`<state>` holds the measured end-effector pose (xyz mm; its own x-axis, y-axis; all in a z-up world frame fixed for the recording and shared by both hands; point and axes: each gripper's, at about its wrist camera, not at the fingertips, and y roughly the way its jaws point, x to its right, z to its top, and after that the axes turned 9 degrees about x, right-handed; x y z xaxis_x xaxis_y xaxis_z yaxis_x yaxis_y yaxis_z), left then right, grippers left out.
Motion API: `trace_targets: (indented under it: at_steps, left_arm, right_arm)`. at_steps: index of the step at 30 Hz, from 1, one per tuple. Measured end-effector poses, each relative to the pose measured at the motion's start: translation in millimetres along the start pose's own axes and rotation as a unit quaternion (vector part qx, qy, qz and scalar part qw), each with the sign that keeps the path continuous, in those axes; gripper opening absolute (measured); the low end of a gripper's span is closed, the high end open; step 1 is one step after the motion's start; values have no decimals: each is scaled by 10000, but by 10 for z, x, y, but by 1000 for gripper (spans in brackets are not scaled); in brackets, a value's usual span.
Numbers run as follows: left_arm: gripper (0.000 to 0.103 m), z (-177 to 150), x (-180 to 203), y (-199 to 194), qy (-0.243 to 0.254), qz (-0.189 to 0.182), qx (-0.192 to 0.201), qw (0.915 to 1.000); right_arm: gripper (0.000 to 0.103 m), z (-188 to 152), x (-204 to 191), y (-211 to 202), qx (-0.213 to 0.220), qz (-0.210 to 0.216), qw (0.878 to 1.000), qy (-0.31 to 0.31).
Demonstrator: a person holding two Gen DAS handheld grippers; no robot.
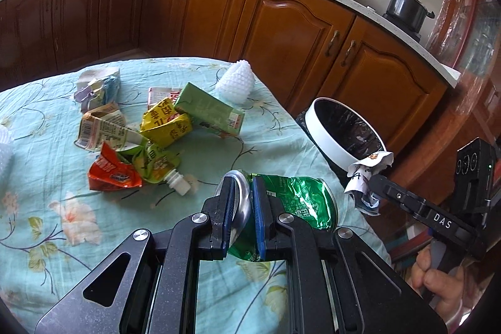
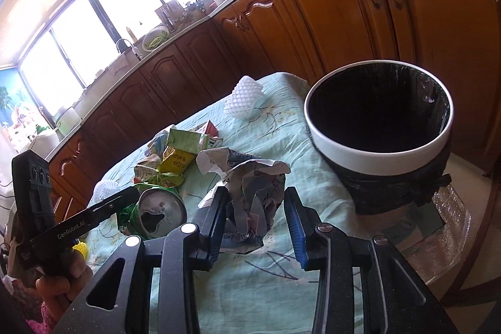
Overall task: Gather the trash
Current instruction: 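Carry the can and paper over the bin and release both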
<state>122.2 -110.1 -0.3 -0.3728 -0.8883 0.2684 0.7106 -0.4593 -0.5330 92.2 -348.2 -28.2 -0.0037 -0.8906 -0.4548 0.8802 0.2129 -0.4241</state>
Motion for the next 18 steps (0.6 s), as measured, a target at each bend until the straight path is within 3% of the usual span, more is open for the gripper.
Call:
trace_targets:
  at_steps: [18]
  left_arm:
    - [11, 299, 708, 441, 378, -327, 141, 9986]
  right_arm:
    - [37, 491, 702, -195, 416, -691, 9967, 117]
